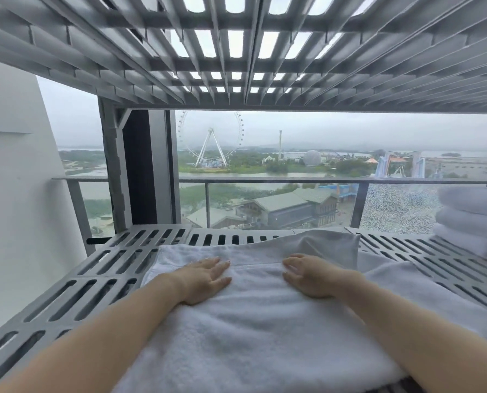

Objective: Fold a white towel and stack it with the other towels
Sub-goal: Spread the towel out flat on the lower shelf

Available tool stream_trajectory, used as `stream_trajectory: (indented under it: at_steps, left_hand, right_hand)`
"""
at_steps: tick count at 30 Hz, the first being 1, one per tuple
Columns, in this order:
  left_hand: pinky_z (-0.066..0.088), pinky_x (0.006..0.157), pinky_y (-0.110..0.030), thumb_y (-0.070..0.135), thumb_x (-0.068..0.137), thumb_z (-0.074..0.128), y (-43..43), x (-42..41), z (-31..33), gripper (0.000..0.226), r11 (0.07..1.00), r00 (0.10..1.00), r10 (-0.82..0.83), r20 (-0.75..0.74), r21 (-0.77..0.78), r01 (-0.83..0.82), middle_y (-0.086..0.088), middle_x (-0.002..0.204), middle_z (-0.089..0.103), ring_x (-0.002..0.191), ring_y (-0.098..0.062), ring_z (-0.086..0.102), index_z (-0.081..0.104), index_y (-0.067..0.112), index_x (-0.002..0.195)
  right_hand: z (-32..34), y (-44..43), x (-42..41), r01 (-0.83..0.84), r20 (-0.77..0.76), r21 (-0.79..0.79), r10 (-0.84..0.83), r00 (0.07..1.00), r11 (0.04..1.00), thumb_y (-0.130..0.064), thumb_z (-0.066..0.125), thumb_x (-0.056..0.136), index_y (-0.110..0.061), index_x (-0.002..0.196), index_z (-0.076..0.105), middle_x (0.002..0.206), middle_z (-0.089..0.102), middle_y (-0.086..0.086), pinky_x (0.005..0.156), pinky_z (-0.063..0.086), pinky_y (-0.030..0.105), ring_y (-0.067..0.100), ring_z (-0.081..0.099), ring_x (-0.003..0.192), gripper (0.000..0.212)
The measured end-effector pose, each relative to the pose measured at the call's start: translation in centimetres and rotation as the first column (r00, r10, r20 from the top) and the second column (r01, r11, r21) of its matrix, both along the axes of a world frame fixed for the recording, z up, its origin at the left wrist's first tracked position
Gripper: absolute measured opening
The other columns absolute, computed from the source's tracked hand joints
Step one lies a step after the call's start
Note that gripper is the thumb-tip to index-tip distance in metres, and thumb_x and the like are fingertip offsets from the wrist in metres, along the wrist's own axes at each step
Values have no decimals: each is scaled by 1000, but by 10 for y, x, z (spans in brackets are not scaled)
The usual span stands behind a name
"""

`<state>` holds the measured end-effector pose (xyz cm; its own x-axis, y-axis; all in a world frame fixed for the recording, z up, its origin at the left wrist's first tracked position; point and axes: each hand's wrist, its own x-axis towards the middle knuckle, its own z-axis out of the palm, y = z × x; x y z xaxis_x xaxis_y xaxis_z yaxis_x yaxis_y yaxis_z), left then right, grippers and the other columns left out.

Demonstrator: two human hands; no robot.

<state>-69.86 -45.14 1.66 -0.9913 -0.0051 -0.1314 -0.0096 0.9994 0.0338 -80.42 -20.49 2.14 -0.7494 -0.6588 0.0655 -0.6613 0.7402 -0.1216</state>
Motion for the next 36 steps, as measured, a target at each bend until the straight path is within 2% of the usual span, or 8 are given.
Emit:
stream_trajectory:
  at_steps: [4, 9, 13, 19, 25, 30, 33, 36]
  left_hand:
    - [1, 117, -46, 60, 93, 16, 19, -10, 14, 61, 995, 993, 102, 58, 6, -103, 7, 157, -7, 144, -17, -2, 1, 36, 147]
    - [5, 117, -48, 63, 92, 20, 71, -33, 25, 64, 1000, 1000, 20, -5, 5, -20, 7, 157, -4, 144, -17, 0, 4, 35, 147]
    - [7, 117, -45, 61, 92, 26, 119, -58, 31, 65, 1000, 999, -19, -45, -20, 18, 4, 158, -4, 144, -18, 1, 4, 34, 147]
    - [7, 117, -47, 53, 94, 34, 154, -84, 9, 68, 1000, 969, 22, -245, 21, -17, 1, 158, -1, 144, -16, 0, 1, 31, 148]
    - [29, 111, -38, 44, 89, 49, 142, -77, -7, 73, 986, 893, 98, -439, 165, -27, 2, 155, 20, 140, -15, 22, 11, 23, 148]
    - [45, 93, -32, 34, 87, 56, 148, -72, -2, 30, 991, 824, 3, -567, 113, 74, 11, 129, 54, 118, -13, 51, 60, 29, 117]
    - [47, 90, -30, 36, 87, 56, 147, -72, -2, 20, 990, 820, 1, -573, 113, 78, 15, 119, 61, 108, -10, 57, 68, 30, 103]
    - [47, 92, -28, 31, 86, 59, 145, -72, -5, 18, 979, 823, 9, -568, 173, 108, 18, 115, 63, 105, -4, 57, 70, 32, 101]
  right_hand:
    - [4, 22, 2, -1, -92, -85, -7, 996, 996, -38, 45, 91, -21, 132, 47, 141, 42, -2, 107, 33, 32, 19, 40, 130, 44]
    - [19, 51, -10, -10, -305, -185, -48, 951, 983, -12, 54, 83, -25, 129, 48, 140, 42, -3, 102, 41, 37, 20, 42, 128, 49]
    - [26, 73, -29, -9, -399, -153, -53, 915, 988, -9, 53, 82, -24, 127, 49, 131, 51, -2, 98, 42, 34, 21, 49, 119, 48]
    - [21, 78, -47, 37, -346, -203, -107, 932, 979, -18, 57, 83, -20, 128, 45, 126, 54, 4, 90, 47, 35, 26, 53, 114, 47]
    - [2, 65, -28, -283, -327, -157, 221, 919, 946, -17, 54, 83, -34, 127, 46, 123, 62, 2, 88, 49, 36, 27, 60, 107, 48]
    - [16, 74, -26, -311, -205, -241, 265, 942, 919, -48, 55, 80, -36, 119, 54, 104, 70, -7, 80, 50, 26, 13, 66, 89, 41]
    - [40, 79, -38, -266, -228, -348, 195, 954, 899, -33, 55, 86, -32, 107, 64, 91, 72, -9, 72, 49, 21, 2, 62, 72, 22]
    - [54, 81, -51, -233, -212, -316, 171, 962, 920, -16, 57, 85, -28, 105, 66, 90, 72, -7, 74, 52, 23, 6, 64, 73, 25]
